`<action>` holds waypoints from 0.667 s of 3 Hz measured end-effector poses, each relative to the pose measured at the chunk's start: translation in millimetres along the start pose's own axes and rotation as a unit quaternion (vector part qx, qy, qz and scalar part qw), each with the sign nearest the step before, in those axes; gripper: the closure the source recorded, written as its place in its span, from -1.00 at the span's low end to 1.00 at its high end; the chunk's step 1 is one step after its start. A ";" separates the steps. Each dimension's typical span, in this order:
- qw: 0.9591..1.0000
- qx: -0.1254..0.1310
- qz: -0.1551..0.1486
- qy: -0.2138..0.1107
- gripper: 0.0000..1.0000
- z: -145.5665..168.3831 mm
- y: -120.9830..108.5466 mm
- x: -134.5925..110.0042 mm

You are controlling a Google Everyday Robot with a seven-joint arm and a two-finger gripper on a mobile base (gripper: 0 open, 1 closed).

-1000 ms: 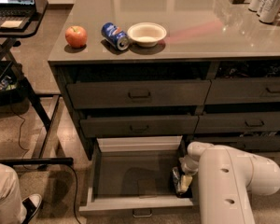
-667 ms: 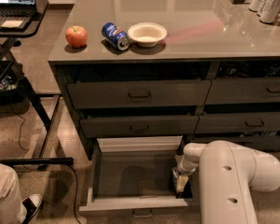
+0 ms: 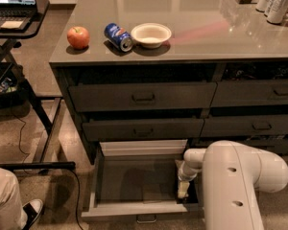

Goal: Pick redbull can from bottom drawer and place on counter

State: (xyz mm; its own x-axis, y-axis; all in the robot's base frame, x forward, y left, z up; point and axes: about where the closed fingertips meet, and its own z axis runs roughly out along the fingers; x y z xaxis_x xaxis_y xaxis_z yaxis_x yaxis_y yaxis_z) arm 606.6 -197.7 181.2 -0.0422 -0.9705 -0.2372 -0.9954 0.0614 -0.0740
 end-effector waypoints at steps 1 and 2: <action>1.000 -0.011 -0.007 0.000 -1.00 8.9 3.6 -0.5; 1.000 -0.022 -0.015 0.000 -1.00 14.8 7.4 3.2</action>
Offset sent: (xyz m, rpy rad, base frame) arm -0.0058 -0.0038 -0.0193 -0.0037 0.0485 0.0627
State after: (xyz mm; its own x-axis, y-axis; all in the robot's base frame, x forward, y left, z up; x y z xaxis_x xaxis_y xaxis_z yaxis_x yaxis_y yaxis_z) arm 600.4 -197.0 165.5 -0.0127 -0.9718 -0.2355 -0.9990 0.0224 -0.0384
